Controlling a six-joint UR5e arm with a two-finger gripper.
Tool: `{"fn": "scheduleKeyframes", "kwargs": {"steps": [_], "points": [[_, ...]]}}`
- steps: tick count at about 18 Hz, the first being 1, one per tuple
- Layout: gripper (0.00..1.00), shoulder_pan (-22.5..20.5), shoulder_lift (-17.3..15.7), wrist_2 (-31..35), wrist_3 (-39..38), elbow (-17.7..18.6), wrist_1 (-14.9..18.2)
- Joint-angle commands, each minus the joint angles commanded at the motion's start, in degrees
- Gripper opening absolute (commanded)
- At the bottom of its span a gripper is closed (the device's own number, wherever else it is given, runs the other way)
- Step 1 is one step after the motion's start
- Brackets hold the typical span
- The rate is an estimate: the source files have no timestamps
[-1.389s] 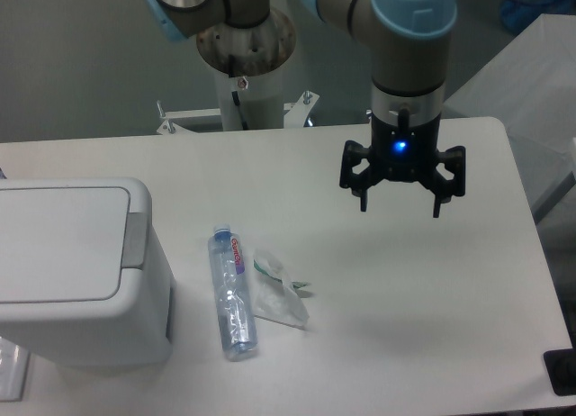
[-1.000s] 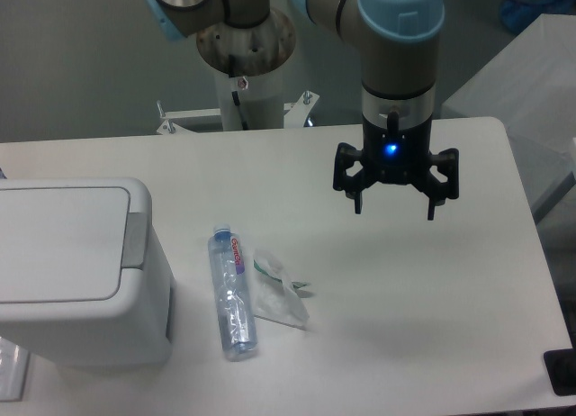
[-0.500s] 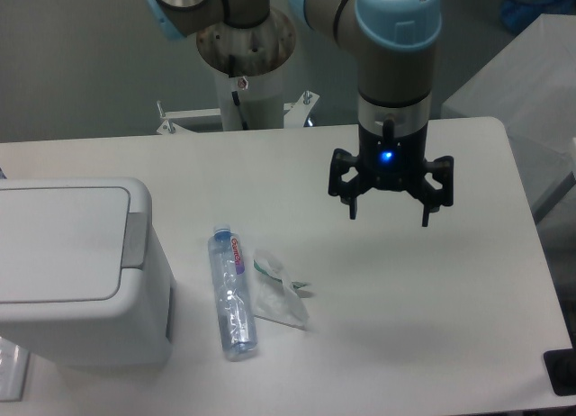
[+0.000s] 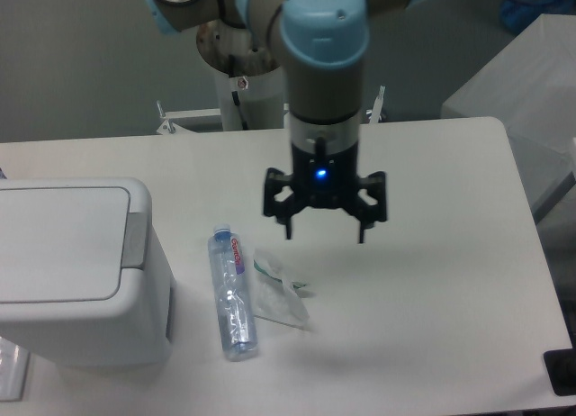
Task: Open the trash can
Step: 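Move the gripper over to the white trash can's lid edge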
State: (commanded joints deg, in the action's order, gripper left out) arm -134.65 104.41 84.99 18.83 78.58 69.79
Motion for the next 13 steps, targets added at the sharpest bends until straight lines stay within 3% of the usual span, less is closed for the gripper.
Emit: {"fn": "scheduleKeyframes", "kwargs": {"steps": [5,13], "points": [[1.00,2.20,-0.79,-4.38,-7.39,-0.18,0.00],[1.00,3.08,-2.64,-14.15,-10.57,0.26,0.00]]}}
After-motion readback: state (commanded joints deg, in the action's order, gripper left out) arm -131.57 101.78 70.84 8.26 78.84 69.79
